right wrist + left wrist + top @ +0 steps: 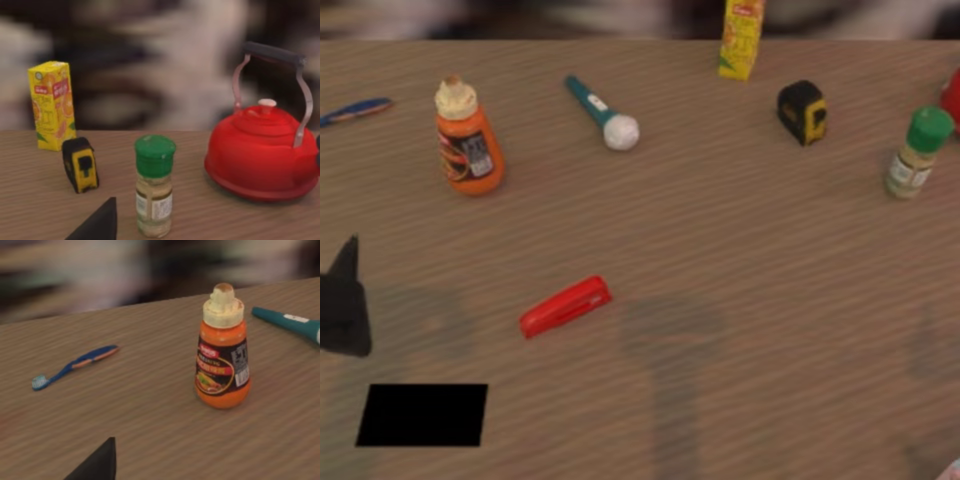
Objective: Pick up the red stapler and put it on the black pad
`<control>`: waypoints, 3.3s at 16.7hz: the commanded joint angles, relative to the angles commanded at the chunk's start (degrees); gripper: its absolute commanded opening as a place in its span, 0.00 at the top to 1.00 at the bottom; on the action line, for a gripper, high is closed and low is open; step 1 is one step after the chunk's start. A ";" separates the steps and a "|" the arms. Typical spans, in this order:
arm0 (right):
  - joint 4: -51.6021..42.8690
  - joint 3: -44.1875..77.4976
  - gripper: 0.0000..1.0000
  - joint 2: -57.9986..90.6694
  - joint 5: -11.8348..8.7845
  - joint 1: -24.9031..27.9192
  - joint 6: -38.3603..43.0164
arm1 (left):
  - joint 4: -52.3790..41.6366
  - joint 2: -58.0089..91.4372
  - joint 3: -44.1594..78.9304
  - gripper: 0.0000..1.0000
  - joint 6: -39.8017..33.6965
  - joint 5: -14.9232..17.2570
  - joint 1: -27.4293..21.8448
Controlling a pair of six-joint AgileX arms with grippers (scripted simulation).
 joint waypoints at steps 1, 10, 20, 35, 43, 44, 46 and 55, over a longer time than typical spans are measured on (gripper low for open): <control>0.00 0.00 0.00 0.00 0.00 0.00 0.00 | -3.15 5.39 4.37 0.00 1.31 -0.04 -1.34; 0.00 0.00 0.00 0.00 0.00 0.00 0.00 | -34.58 59.44 45.48 0.00 14.21 -0.48 -14.48; 0.00 0.00 0.00 0.00 0.00 0.00 0.00 | -54.75 92.81 74.12 0.00 22.57 -0.38 -23.37; 0.00 0.00 0.00 0.00 0.00 0.00 0.00 | -37.54 98.75 62.99 0.00 22.99 -0.33 -23.39; 0.00 0.00 0.00 0.00 0.00 0.00 0.00 | -34.76 99.93 60.84 0.15 23.03 -0.32 -23.41; 0.00 0.00 0.00 0.00 0.00 0.00 0.00 | -34.76 99.93 60.84 0.23 23.03 -0.32 -23.41; 0.00 0.00 0.00 0.00 0.00 0.00 0.00 | -34.76 99.93 60.84 0.38 23.03 -0.32 -23.41; 0.00 0.00 0.00 0.00 0.00 0.00 0.00 | -34.76 99.93 60.84 1.00 23.03 -0.32 -23.41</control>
